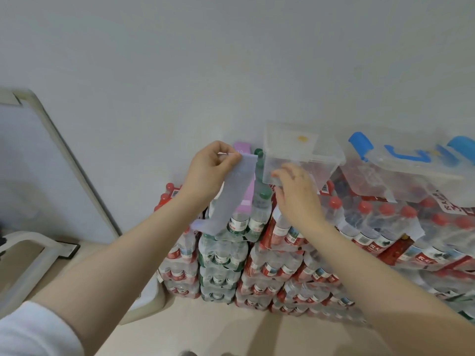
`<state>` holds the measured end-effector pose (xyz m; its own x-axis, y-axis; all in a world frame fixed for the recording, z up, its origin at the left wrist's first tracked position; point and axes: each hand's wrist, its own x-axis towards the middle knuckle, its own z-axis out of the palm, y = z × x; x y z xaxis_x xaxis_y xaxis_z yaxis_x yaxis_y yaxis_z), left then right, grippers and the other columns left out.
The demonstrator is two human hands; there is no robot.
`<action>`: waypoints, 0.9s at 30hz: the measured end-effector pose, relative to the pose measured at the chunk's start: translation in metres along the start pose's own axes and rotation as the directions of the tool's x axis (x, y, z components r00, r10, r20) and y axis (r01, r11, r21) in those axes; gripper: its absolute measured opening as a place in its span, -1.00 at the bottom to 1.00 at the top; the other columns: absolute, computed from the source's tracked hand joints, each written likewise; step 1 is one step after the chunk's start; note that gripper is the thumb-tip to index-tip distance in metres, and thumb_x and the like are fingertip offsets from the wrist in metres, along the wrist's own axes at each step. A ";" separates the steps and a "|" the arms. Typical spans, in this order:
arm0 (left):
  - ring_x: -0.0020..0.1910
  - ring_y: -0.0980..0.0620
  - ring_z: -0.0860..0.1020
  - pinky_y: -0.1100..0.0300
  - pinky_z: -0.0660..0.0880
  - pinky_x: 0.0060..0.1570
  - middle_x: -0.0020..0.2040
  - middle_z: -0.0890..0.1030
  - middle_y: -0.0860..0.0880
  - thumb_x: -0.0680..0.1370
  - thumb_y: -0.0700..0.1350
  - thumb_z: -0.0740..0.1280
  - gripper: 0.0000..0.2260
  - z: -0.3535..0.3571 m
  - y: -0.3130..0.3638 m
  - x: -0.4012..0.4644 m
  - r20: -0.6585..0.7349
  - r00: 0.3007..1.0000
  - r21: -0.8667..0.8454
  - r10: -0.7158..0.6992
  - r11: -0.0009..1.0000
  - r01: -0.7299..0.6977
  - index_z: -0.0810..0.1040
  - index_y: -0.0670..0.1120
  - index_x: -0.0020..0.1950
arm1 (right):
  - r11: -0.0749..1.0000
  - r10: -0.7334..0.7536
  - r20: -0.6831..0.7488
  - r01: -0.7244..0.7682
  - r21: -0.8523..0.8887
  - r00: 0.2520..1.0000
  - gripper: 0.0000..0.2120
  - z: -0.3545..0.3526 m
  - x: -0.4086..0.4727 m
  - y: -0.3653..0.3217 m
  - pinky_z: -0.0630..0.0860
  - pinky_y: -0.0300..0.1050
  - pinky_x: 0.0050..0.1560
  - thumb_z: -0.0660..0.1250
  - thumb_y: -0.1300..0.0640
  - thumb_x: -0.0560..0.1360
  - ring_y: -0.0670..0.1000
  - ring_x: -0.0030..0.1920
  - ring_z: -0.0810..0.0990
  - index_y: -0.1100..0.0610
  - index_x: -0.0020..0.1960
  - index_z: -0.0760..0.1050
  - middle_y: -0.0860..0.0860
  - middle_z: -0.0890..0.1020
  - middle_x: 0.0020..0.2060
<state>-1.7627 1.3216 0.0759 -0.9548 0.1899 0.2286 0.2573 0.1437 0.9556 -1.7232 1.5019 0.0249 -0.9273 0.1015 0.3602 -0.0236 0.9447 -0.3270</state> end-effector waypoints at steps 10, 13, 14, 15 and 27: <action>-0.46 0.14 0.53 0.20 0.53 -0.30 -0.39 0.55 0.00 0.53 -0.17 0.30 -0.87 -0.008 0.001 0.057 0.024 0.991 -0.180 -0.132 0.974 0.134 0.49 -0.10 -0.22 | 0.900 -0.059 0.093 0.093 -0.425 0.994 -0.50 0.017 0.091 0.012 0.29 0.00 0.16 0.21 0.42 0.38 0.16 0.22 0.36 0.18 0.29 0.28 0.14 0.38 0.26; -0.45 0.13 0.54 0.26 0.54 -0.37 -0.41 0.58 0.03 0.55 -0.16 0.27 -0.87 -0.006 -0.006 0.077 0.086 0.979 -0.242 -0.183 0.950 0.198 0.50 -0.12 -0.19 | 0.888 -0.093 0.090 0.123 -0.444 0.992 -0.52 0.017 0.098 0.020 0.32 -0.02 0.07 0.23 0.41 0.38 0.17 0.15 0.38 0.19 0.27 0.30 0.16 0.40 0.20; -0.44 0.12 0.55 0.27 0.53 -0.37 -0.42 0.59 0.05 0.55 -0.15 0.27 -0.87 -0.004 -0.009 0.085 0.104 0.975 -0.264 -0.198 0.939 0.219 0.50 -0.12 -0.19 | 0.884 -0.092 0.098 0.127 -0.450 0.991 -0.51 0.015 0.100 0.022 0.32 -0.02 0.06 0.24 0.40 0.37 0.17 0.13 0.39 0.19 0.27 0.30 0.16 0.41 0.18; -0.42 0.11 0.56 0.27 0.53 -0.36 -0.40 0.60 0.05 0.56 -0.14 0.26 -0.87 -0.002 -0.011 0.093 0.123 0.969 -0.281 -0.212 0.930 0.239 0.50 -0.12 -0.19 | 0.877 -0.100 0.100 0.135 -0.461 0.990 -0.50 0.014 0.102 0.025 0.33 -0.02 0.05 0.26 0.40 0.35 0.17 0.10 0.40 0.18 0.27 0.31 0.16 0.42 0.15; -0.48 0.14 0.56 0.29 0.52 -0.43 -0.29 0.57 -0.06 0.59 -0.17 0.21 -0.84 0.050 -0.043 0.169 0.377 0.870 -0.285 -0.317 0.854 0.435 0.45 -0.15 -0.17 | 0.852 -0.063 -0.022 0.043 -0.521 0.998 -0.40 0.005 0.092 0.061 0.41 -0.13 -0.29 0.55 0.31 -0.03 0.10 -0.23 0.53 0.13 -0.01 0.49 0.07 0.53 -0.19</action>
<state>-1.9281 1.3958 0.0644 -0.8565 0.4859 -0.1742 -0.2377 -0.0718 0.9687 -1.8117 1.5674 0.0340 -0.9157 0.0481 0.3990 0.1347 0.9721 0.1919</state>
